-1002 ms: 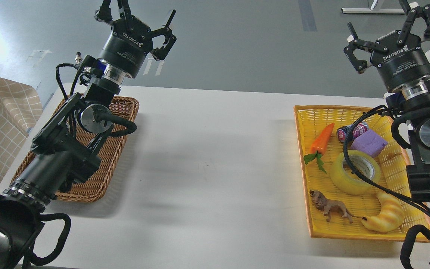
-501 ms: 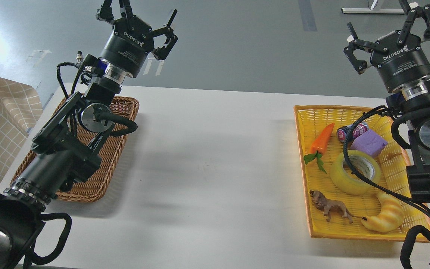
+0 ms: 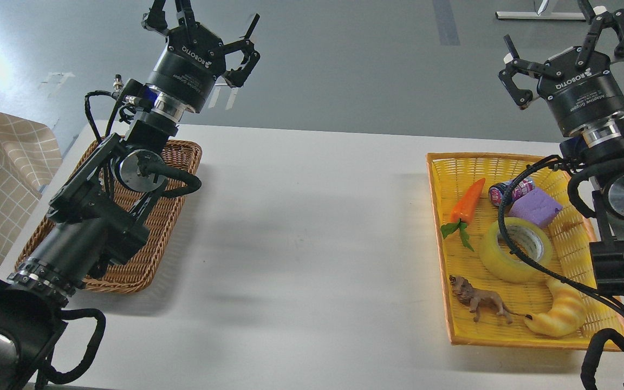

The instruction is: Place and transfer tape with both arms

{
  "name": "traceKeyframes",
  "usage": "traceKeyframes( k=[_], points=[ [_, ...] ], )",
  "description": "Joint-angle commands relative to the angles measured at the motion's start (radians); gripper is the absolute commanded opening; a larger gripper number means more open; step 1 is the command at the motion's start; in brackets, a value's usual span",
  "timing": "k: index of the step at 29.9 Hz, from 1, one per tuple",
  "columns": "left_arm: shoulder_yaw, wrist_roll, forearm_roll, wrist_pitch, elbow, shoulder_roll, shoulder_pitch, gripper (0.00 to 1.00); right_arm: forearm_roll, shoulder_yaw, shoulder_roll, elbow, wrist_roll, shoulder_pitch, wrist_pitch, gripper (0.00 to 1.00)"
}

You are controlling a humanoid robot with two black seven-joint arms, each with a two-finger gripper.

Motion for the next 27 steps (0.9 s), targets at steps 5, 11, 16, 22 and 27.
traceKeyframes(
  k=[5,11,16,22,27],
  points=[
    [0.001,0.000,-0.001,-0.001,0.000,0.001,-0.002,0.98,0.000,0.000,0.001,0.001,0.000,0.002,0.000,1.00],
    [0.003,0.000,-0.001,0.001,0.000,0.001,-0.003,0.98,0.000,0.002,0.002,-0.001,0.000,0.002,0.000,1.00],
    [0.001,0.000,-0.001,-0.001,0.000,0.001,-0.003,0.98,0.000,0.002,0.002,-0.001,0.000,0.002,0.000,1.00],
    [0.001,0.000,-0.001,-0.001,0.000,0.001,-0.003,0.98,0.001,0.002,0.002,-0.001,0.000,0.002,0.000,1.00],
    [0.001,0.000,-0.001,-0.001,0.000,0.003,-0.003,0.98,0.001,0.002,0.002,-0.002,0.000,0.002,0.000,1.00]
  ],
)
